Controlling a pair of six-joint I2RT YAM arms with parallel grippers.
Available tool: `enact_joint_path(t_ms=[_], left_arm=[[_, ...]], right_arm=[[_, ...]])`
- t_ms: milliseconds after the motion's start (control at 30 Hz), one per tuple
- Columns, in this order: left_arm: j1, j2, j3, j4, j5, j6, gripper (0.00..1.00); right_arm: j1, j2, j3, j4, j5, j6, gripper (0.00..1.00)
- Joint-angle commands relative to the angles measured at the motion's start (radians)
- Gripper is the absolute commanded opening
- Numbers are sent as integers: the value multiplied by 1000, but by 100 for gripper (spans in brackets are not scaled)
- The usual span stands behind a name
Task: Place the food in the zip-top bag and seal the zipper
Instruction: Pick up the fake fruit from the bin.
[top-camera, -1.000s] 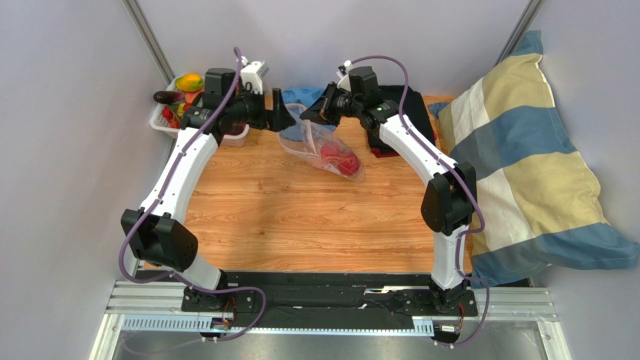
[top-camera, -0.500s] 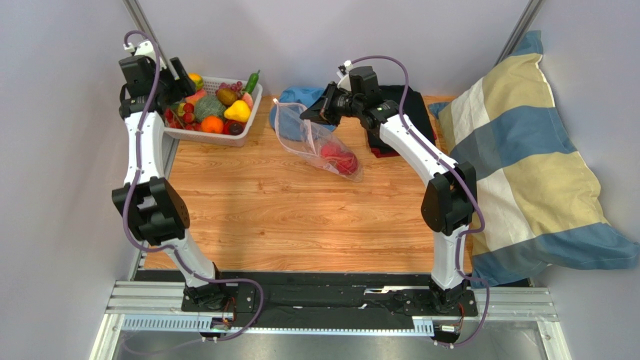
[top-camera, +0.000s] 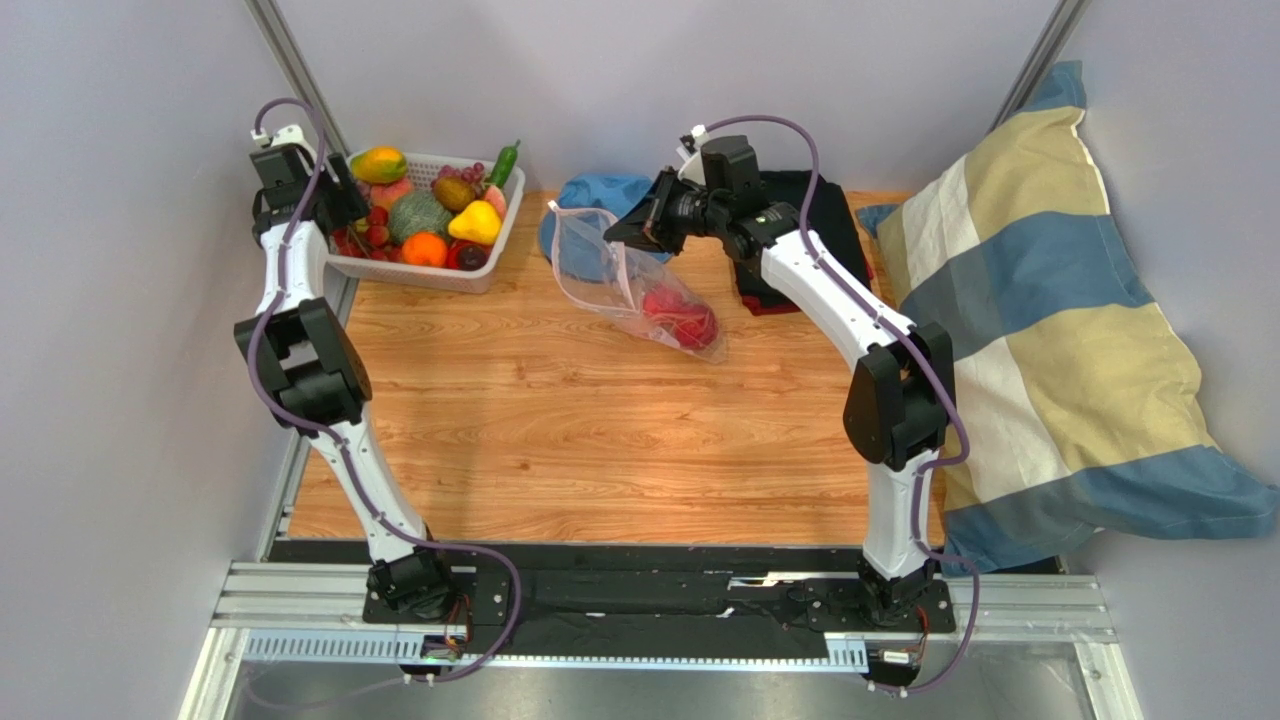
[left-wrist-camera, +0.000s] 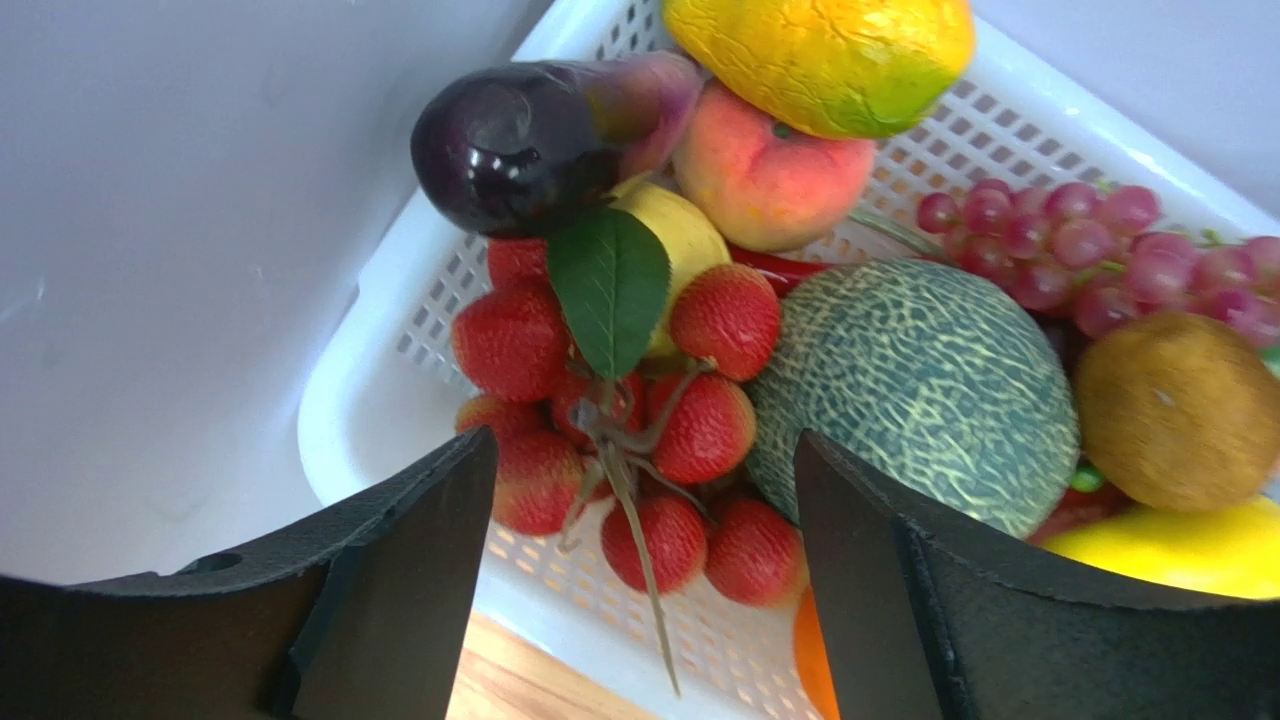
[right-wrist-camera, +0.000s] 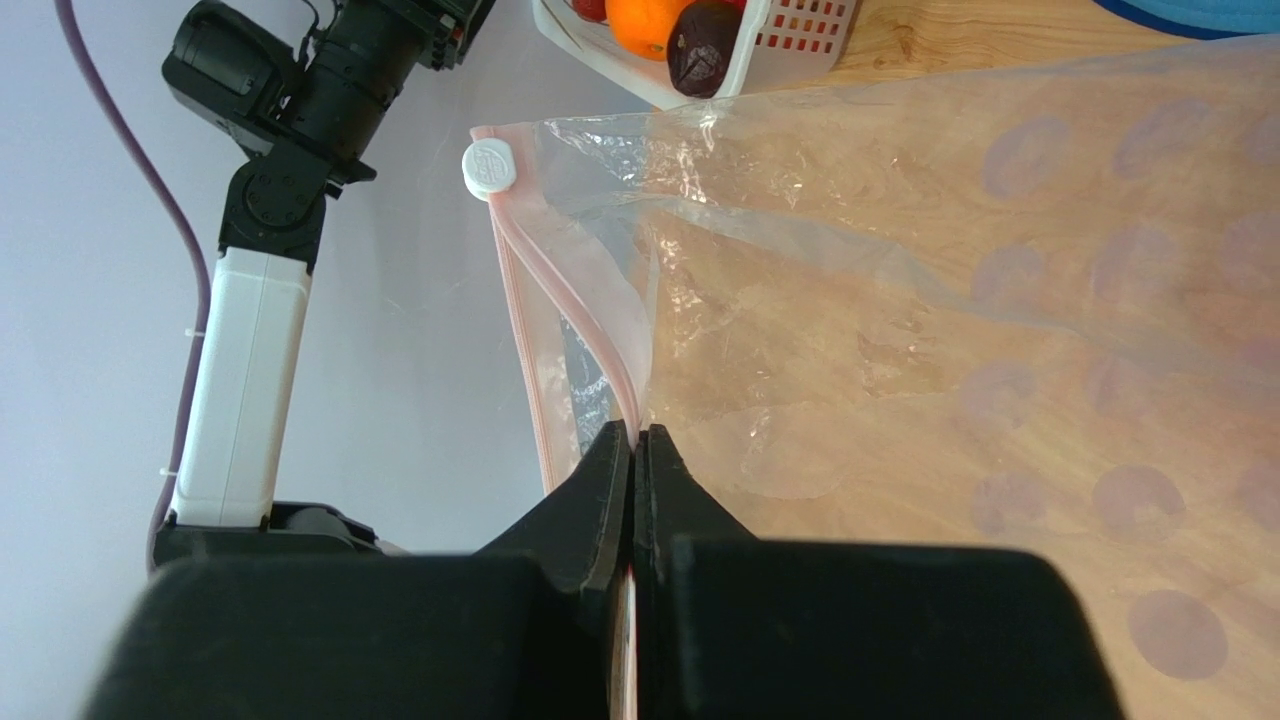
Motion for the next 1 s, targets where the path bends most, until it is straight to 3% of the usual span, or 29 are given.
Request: enact_joint_path(t_ms=[0,167,267,333,633,967], left_arm=[[0,39,82,63,-73,68,79],[0,88,99,69,-85,86,72],[0,105,117,66,-84,88,61],[0,105,125,68,-70,74,45],[0,24,121,39,-36,-12,0],[0,-148,113,23,3,-67,0]], right_arm=[[-11,4,14,29,-7,5,0],[-20,10,16,5,1,-10,0],[-23,17,25,-14,7,-24,0],[-25,20,22,-17,11,-32,0],[-31,24,16,-15,8,-35,0],[-23,20,7,18,-10,-7,0]])
